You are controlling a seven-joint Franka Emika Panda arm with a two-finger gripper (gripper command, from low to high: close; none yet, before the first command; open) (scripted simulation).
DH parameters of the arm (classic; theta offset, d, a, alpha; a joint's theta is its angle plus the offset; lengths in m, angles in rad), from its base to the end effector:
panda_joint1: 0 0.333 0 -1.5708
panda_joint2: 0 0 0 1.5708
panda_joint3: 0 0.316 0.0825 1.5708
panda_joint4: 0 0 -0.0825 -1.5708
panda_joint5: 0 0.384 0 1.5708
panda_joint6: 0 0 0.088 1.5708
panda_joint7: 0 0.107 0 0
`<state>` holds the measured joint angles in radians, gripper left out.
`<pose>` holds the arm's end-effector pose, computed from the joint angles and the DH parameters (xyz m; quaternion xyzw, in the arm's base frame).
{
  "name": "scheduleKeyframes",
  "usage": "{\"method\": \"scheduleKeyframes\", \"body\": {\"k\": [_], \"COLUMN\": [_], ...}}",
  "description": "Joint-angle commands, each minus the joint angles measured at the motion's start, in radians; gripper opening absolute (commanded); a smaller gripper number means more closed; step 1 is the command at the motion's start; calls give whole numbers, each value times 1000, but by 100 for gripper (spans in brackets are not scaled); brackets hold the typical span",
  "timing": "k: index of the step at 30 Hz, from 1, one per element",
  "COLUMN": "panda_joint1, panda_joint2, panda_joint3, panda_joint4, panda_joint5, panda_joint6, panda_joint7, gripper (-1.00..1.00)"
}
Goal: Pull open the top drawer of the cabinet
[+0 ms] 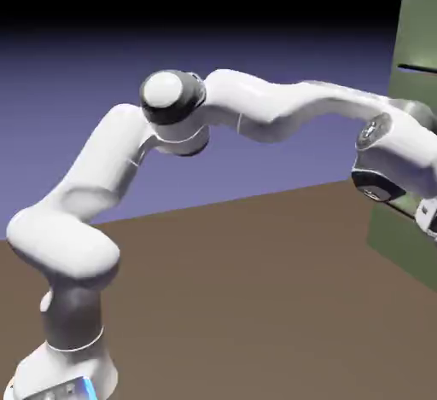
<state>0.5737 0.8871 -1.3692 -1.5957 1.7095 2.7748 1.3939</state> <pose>0.6119 -0.3144 0.5126 -0.0992 0.8302 -0.3595 0.4144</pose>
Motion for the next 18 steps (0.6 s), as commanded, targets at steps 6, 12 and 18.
{"method": "scheduleKeyframes", "body": {"k": [6, 12, 18], "panda_joint1": [84, 168, 179], "panda_joint2": [217, 435, 580], "panda_joint3": [-204, -409, -559], "panda_joint4": [181, 362, 555], "panda_joint5": [255, 510, 656], "panda_joint6": [-39, -78, -89], "panda_joint7": [97, 195, 314], "gripper": [0, 0, 0]}}
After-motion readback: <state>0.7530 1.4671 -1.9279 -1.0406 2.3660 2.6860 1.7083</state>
